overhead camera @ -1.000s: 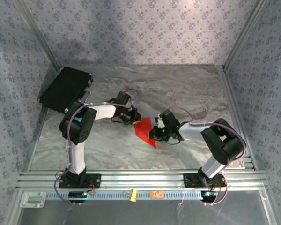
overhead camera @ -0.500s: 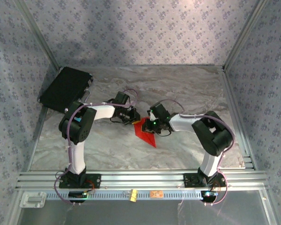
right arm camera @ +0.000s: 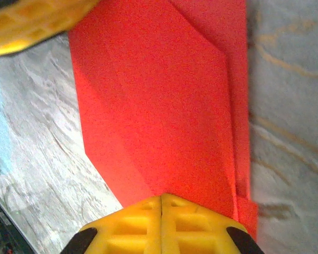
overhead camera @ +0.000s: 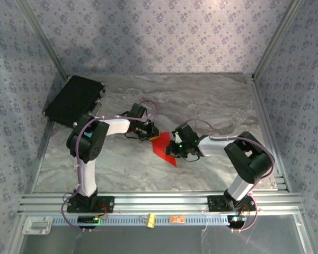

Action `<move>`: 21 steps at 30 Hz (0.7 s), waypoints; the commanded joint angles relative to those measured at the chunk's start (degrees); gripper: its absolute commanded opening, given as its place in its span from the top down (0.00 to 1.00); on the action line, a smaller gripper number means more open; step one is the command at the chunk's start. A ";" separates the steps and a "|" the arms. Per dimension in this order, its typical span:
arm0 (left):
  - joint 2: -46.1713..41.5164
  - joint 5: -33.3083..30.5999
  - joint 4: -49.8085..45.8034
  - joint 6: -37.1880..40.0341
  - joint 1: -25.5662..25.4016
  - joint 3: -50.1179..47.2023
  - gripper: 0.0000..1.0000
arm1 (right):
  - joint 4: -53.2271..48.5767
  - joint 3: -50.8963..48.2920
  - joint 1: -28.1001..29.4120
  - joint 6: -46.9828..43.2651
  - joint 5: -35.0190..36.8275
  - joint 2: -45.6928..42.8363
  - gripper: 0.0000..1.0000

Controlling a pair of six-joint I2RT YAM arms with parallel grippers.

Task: Fold a paper plane with a square sheet of paper (pick it up from the middle)
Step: Fourth fold the wing at the center of the table.

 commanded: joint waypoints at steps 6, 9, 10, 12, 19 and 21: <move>2.13 -3.26 -3.89 1.27 0.76 -0.79 0.87 | -2.55 -7.83 0.31 1.28 0.01 -6.61 0.92; 2.29 -3.24 -4.05 1.36 0.82 -0.73 0.87 | -2.25 -10.24 0.34 1.56 -0.64 -8.63 0.92; 2.30 -3.33 -4.09 1.30 0.83 -0.57 0.87 | -2.27 -10.95 0.43 1.63 -0.71 -9.33 0.92; 2.29 -3.34 -4.11 1.21 0.77 -0.74 0.87 | -2.53 -12.20 0.86 1.65 -0.77 -10.74 0.92; 2.39 -3.35 -4.13 1.26 0.81 -0.57 0.87 | -4.75 -16.55 1.47 1.70 -0.79 -15.01 0.92; 2.26 -3.35 -4.15 1.21 0.81 -0.68 0.87 | -5.48 -17.80 1.49 1.83 -0.18 -16.62 0.92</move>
